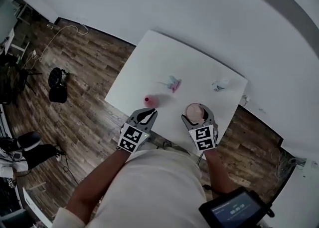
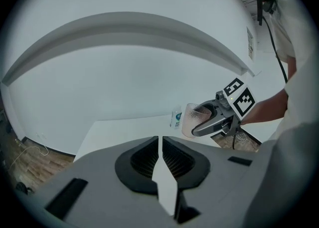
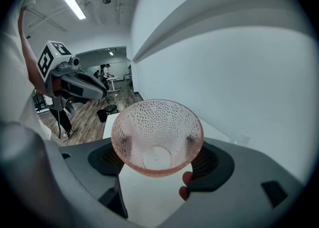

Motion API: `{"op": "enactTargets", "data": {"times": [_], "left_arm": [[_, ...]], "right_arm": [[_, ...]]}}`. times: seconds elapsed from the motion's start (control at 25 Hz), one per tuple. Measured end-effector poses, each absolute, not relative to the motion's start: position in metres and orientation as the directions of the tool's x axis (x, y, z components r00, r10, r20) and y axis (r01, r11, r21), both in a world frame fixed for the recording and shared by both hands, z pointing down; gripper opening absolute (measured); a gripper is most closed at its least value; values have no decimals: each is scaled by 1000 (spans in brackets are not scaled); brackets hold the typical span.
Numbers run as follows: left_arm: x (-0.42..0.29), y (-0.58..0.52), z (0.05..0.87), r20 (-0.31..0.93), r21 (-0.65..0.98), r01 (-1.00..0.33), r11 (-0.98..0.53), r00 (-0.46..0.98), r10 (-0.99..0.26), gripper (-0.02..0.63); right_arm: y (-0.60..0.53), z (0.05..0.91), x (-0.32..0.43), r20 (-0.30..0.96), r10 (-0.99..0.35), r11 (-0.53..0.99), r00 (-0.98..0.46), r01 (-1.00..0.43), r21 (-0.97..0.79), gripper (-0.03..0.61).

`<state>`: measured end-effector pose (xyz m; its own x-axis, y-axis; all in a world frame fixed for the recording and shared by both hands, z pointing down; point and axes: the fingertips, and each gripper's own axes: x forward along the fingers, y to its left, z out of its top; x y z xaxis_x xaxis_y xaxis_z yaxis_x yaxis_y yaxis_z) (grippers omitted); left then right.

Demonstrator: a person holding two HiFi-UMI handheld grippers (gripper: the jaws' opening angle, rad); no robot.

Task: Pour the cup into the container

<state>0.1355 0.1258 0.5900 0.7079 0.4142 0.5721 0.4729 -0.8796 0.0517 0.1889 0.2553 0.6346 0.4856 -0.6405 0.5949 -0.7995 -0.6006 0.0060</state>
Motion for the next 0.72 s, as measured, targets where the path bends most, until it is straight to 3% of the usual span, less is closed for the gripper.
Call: {"op": "enactTargets", "data": {"times": [0.16,0.72], "left_arm": [[138,129,605,610,53,456,-888,690,390,12],[122,135,633,660,106,476,-873,624,420,11]], "right_arm": [[266,649,189,615,-622,-608,485,-794,12,368],[265,701,167,664,-598,-592,450,-806,13,368]]}}
